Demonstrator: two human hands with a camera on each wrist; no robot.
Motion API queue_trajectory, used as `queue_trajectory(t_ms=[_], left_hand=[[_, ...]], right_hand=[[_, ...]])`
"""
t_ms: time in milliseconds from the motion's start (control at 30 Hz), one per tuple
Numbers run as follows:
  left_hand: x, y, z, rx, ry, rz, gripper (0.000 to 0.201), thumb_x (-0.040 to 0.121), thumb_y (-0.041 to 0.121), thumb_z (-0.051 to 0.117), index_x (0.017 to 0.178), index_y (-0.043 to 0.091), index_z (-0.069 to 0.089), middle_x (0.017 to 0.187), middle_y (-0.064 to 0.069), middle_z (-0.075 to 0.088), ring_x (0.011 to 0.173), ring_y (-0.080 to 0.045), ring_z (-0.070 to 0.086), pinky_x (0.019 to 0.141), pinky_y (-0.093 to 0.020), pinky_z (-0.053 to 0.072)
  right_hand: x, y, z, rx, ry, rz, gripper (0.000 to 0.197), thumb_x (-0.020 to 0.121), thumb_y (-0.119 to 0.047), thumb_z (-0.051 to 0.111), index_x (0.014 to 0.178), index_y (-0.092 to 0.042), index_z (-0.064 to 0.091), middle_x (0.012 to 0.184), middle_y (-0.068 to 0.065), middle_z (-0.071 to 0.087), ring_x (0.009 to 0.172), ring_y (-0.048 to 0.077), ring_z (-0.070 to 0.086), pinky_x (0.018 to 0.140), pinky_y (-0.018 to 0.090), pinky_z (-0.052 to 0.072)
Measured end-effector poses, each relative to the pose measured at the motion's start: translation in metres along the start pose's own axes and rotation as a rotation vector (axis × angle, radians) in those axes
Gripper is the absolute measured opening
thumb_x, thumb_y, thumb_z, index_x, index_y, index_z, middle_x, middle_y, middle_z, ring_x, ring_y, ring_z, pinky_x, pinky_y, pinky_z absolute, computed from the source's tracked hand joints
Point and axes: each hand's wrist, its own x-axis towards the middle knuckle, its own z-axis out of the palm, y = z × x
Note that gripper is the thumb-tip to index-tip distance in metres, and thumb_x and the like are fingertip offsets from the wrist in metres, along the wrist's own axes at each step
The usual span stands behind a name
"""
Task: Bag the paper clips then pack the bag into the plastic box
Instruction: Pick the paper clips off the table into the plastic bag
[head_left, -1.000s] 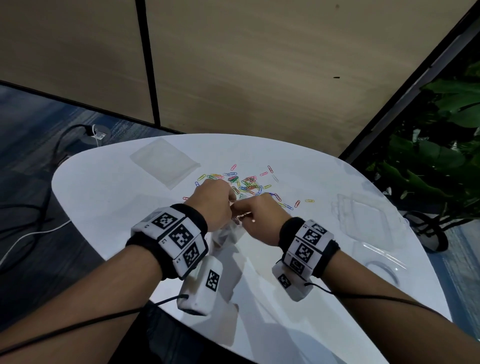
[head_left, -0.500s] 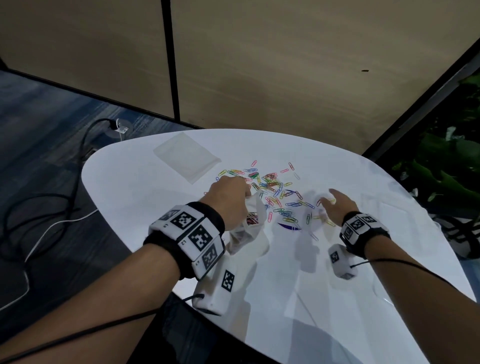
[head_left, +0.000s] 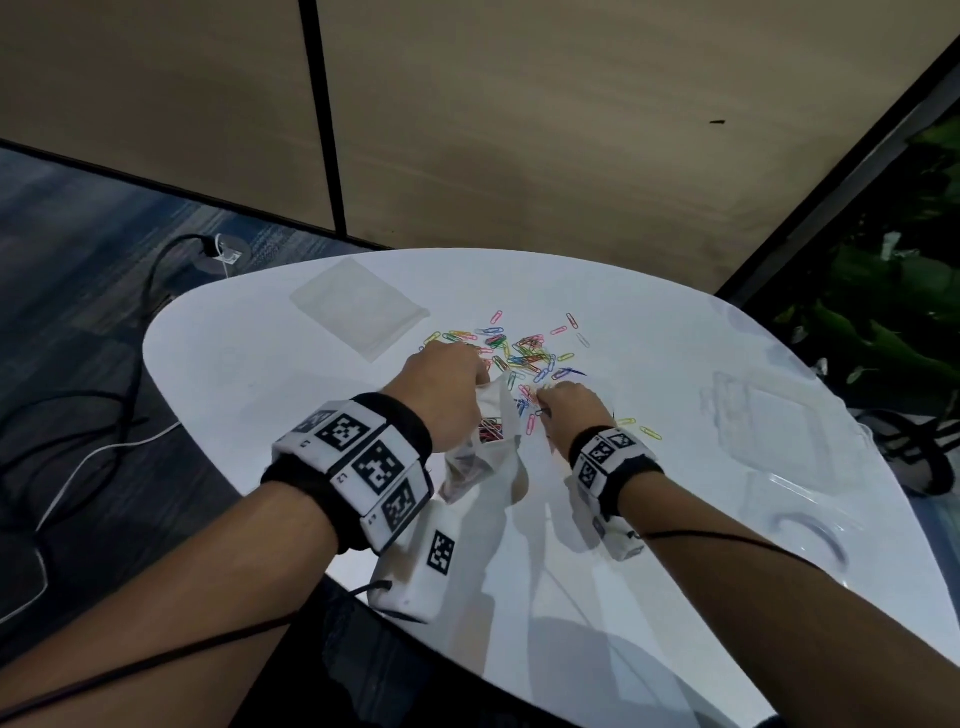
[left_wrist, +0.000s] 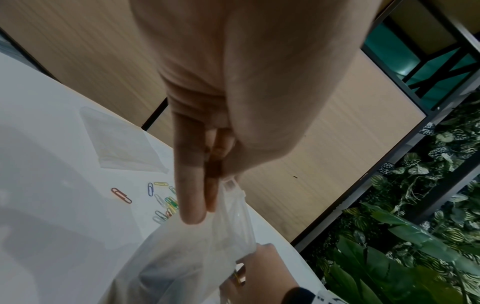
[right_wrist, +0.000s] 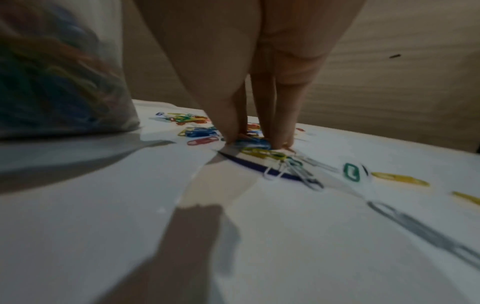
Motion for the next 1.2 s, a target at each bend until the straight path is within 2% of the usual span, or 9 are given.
queue_trajectory(t_ms=[167, 300, 400, 567, 700, 867, 933, 1067, 1200], left_hand=[[0.001, -0.004, 0.000, -0.021, 0.005, -0.003, 0.039, 0.094, -0.001, 0.051, 0.128, 0.012, 0.066, 0.116, -0.017, 0.069, 0.102, -0.036, 0.069, 0.092, -0.043, 0.059], [0.003, -0.004, 0.000, -0.020, -0.003, 0.003, 0.040, 0.095, -0.003, 0.051, 0.129, 0.011, 0.065, 0.120, -0.018, 0.067, 0.104, -0.037, 0.069, 0.093, -0.043, 0.059], [0.003, -0.001, 0.000, -0.017, -0.011, -0.003, 0.040, 0.094, -0.003, 0.050, 0.129, 0.009, 0.065, 0.119, -0.018, 0.068, 0.105, -0.037, 0.069, 0.093, -0.043, 0.059], [0.003, 0.003, 0.005, -0.022, -0.004, -0.014, 0.037, 0.092, -0.005, 0.049, 0.119, 0.009, 0.071, 0.110, -0.016, 0.071, 0.100, -0.036, 0.070, 0.090, -0.044, 0.060], [0.004, 0.007, 0.010, -0.043, 0.006, -0.013, 0.042, 0.092, -0.002, 0.050, 0.127, 0.014, 0.067, 0.119, -0.016, 0.069, 0.105, -0.036, 0.069, 0.093, -0.046, 0.058], [0.006, 0.006, 0.010, -0.081, 0.022, -0.014, 0.037, 0.090, 0.001, 0.052, 0.117, 0.015, 0.072, 0.111, -0.017, 0.070, 0.100, -0.037, 0.070, 0.089, -0.046, 0.060], [0.006, 0.006, 0.008, -0.071, 0.029, -0.016, 0.039, 0.091, 0.000, 0.050, 0.120, 0.015, 0.072, 0.111, -0.018, 0.070, 0.100, -0.037, 0.070, 0.090, -0.044, 0.060], [0.004, 0.005, 0.005, -0.045, 0.040, -0.023, 0.042, 0.091, -0.004, 0.049, 0.125, 0.012, 0.069, 0.119, -0.017, 0.068, 0.104, -0.036, 0.070, 0.092, -0.042, 0.059], [0.002, 0.001, 0.001, -0.023, 0.034, -0.018, 0.034, 0.090, -0.005, 0.053, 0.108, 0.014, 0.073, 0.110, -0.017, 0.071, 0.097, -0.035, 0.071, 0.087, -0.042, 0.062]], right_hand=[[-0.001, 0.009, -0.013, 0.064, 0.017, 0.088, 0.026, 0.088, -0.002, 0.054, 0.102, -0.011, 0.074, 0.104, 0.010, 0.070, 0.094, 0.027, 0.067, 0.084, 0.029, 0.055], [-0.011, 0.049, -0.021, 0.631, 0.026, 0.392, 0.011, 0.081, -0.014, 0.071, 0.086, -0.017, 0.080, 0.089, 0.003, 0.077, 0.086, 0.019, 0.071, 0.084, 0.024, 0.054], [-0.024, 0.061, -0.040, 1.303, 0.024, 0.522, 0.007, 0.078, -0.005, 0.077, 0.077, -0.011, 0.079, 0.087, 0.013, 0.076, 0.077, 0.022, 0.073, 0.085, 0.033, 0.059], [-0.054, 0.021, -0.096, 1.856, -0.107, 0.271, 0.018, 0.086, 0.001, 0.068, 0.103, 0.006, 0.068, 0.092, 0.014, 0.072, 0.082, 0.019, 0.072, 0.074, 0.022, 0.058], [-0.072, -0.025, -0.100, 1.742, -0.120, 0.151, 0.011, 0.085, 0.005, 0.067, 0.096, 0.006, 0.068, 0.086, 0.014, 0.070, 0.074, 0.020, 0.069, 0.076, 0.026, 0.059], [-0.075, -0.043, -0.087, 1.006, -0.074, -0.110, 0.023, 0.082, -0.016, 0.071, 0.104, -0.017, 0.075, 0.101, 0.000, 0.076, 0.090, 0.012, 0.073, 0.091, 0.031, 0.056], [-0.073, -0.041, -0.093, 1.006, -0.029, -0.137, 0.023, 0.085, -0.014, 0.067, 0.106, -0.018, 0.075, 0.103, -0.001, 0.076, 0.090, 0.012, 0.073, 0.088, 0.032, 0.057], [-0.061, 0.001, -0.097, 1.125, 0.052, 0.030, 0.019, 0.085, -0.010, 0.071, 0.102, -0.016, 0.075, 0.092, 0.003, 0.074, 0.083, 0.023, 0.072, 0.074, 0.037, 0.062], [-0.048, 0.089, -0.056, 0.339, -0.154, 0.287, 0.065, 0.081, -0.027, 0.075, 0.140, -0.019, 0.048, 0.135, 0.011, 0.048, 0.114, 0.028, 0.059, 0.099, 0.034, 0.048]])
